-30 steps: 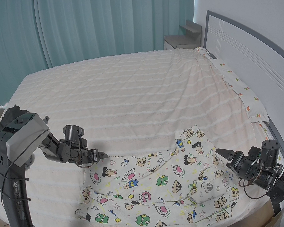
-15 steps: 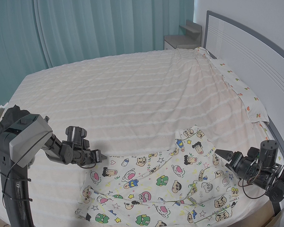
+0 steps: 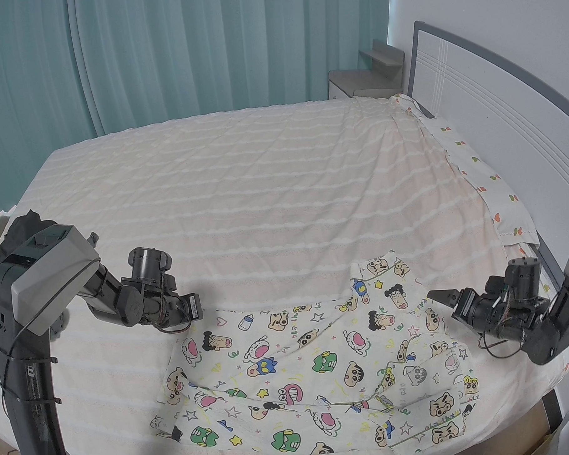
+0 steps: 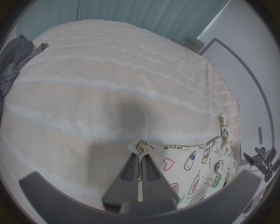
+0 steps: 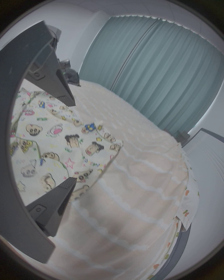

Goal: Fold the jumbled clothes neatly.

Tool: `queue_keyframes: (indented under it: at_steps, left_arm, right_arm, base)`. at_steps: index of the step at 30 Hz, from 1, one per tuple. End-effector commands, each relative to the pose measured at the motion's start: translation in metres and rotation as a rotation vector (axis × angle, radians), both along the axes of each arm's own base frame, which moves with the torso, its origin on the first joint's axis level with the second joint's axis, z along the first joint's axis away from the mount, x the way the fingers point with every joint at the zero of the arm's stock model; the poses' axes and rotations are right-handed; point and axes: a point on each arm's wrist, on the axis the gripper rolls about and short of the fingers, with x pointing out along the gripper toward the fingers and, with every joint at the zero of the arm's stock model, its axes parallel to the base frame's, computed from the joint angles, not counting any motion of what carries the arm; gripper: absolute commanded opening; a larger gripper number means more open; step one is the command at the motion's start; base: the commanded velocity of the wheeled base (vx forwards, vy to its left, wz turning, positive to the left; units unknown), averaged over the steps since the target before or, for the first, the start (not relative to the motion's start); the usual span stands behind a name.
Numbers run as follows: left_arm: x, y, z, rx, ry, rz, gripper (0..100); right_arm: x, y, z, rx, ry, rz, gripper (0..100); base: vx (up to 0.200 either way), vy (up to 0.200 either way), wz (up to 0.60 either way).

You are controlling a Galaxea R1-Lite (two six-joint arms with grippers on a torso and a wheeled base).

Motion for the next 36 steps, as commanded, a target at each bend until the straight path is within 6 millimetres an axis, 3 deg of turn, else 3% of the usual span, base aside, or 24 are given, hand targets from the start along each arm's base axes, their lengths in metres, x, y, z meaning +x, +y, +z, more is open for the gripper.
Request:
queue_keyframes:
  at_steps: [1, 4, 9, 17, 34, 35, 36]
  left_arm:
    - [0.001, 0.001, 0.025, 0.003, -0.081, 0.064, 0]
    - [0.004, 0.002, 0.027, 0.017, -0.119, 0.103, 0]
    - [0.004, 0.004, 0.032, 0.015, -0.130, 0.139, 0]
    - [0.004, 0.006, 0.032, 0.012, -0.126, 0.144, 0]
    - [-0.001, 0.000, 0.026, 0.018, -0.106, 0.127, 0]
    - [-0.001, 0.000, 0.027, 0.018, -0.106, 0.127, 0]
    - [-0.001, 0.000, 0.026, 0.019, -0.105, 0.128, 0]
  right_arm:
    - [0.067, -0.028, 0.005, -0.111, 0.036, 0.007, 100]
    - [0.097, -0.021, 0.003, -0.161, 0.045, 0.066, 100]
    - [0.122, -0.008, -0.010, -0.195, 0.020, 0.117, 100]
    - [0.134, 0.012, -0.042, -0.209, 0.085, 0.211, 100]
    - [0.159, 0.031, -0.042, -0.195, 0.116, 0.280, 100]
    - [0.162, 0.032, -0.042, -0.195, 0.139, 0.283, 0]
    - [0.163, 0.032, -0.041, -0.195, 0.150, 0.284, 0]
  base:
    - [0.000, 0.000, 0.00]
    - [0.000, 0.000, 0.00]
    - [0.000, 0.000, 0.00]
    - [0.000, 0.000, 0.00]
    - [0.000, 0.000, 0.00]
    - [0.000, 0.000, 0.00]
    - [0.000, 0.000, 0.00]
